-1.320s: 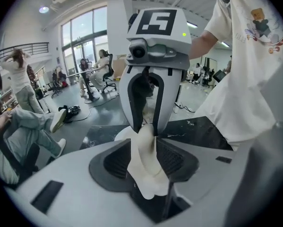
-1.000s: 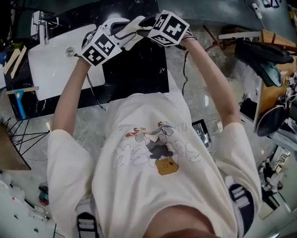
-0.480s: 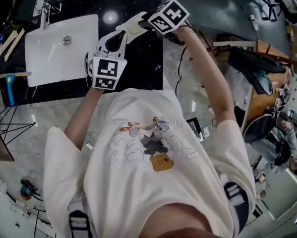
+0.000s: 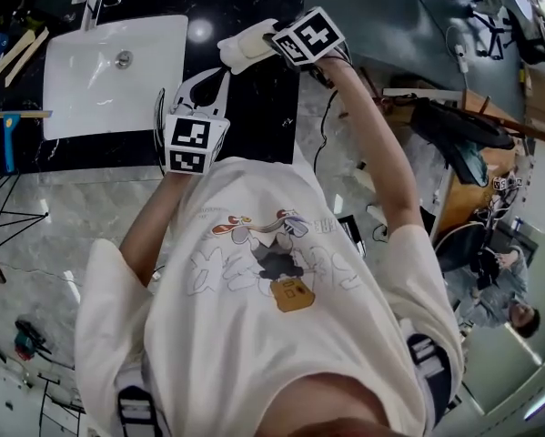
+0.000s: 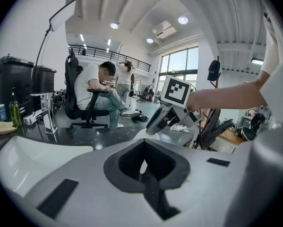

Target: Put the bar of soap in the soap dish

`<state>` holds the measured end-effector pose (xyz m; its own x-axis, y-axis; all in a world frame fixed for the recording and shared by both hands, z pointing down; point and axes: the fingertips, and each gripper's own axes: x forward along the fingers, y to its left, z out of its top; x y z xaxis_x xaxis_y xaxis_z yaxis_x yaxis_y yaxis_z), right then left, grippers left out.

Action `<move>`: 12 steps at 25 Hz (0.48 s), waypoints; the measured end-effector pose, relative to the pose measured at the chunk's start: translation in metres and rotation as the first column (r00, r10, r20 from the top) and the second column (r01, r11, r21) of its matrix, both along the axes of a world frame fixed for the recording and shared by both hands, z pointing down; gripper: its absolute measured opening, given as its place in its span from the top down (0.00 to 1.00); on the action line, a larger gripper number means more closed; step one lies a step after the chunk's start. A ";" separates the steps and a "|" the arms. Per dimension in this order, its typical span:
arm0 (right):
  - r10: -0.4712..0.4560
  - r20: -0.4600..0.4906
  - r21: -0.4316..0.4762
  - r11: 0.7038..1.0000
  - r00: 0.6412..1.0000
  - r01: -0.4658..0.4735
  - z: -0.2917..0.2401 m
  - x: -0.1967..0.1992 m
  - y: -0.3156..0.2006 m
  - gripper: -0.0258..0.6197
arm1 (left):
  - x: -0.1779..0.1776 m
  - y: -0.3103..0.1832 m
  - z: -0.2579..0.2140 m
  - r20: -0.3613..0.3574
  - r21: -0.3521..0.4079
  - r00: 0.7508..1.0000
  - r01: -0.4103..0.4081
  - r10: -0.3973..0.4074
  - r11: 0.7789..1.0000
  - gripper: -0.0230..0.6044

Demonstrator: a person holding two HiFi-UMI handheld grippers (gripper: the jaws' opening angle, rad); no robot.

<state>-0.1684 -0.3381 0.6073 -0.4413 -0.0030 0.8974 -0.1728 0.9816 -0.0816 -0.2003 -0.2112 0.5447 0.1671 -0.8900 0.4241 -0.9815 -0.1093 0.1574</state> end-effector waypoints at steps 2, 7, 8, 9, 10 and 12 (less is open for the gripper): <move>0.000 0.007 0.055 0.998 1.000 0.000 -0.005 0.001 -0.002 0.76 | 0.004 0.006 0.005 -0.013 -0.015 1.000 -0.003 0.003 1.000 0.95; 0.070 0.109 0.182 0.979 0.992 -0.089 -0.028 0.010 -0.015 0.84 | 0.021 0.015 0.012 -0.004 -0.035 0.999 -0.048 0.048 0.998 0.95; 0.088 0.160 0.186 0.976 0.983 -0.117 -0.036 0.012 -0.016 0.89 | 0.022 0.014 0.010 -0.005 -0.031 0.999 -0.053 0.053 0.998 0.95; 0.104 0.219 0.182 0.972 0.970 -0.146 -0.045 0.014 -0.015 0.94 | 0.022 0.013 0.009 -0.010 -0.028 0.998 -0.056 0.055 0.998 0.95; 0.123 0.277 0.174 0.969 0.953 -0.176 -0.053 0.017 -0.013 0.95 | 0.024 0.013 0.008 -0.013 -0.027 0.998 -0.061 0.060 0.998 0.95; 0.169 0.360 0.166 0.956 0.917 -0.241 -0.065 0.026 -0.007 0.95 | 0.029 0.013 0.006 -0.011 -0.024 0.997 -0.080 0.080 0.997 0.95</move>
<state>-0.1419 -0.3447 0.5419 -0.6883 -0.2918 0.6642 -0.3691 0.9290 0.0256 -0.1709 -0.1983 0.5508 0.2413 -0.8630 0.4439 -0.9682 -0.1830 0.1705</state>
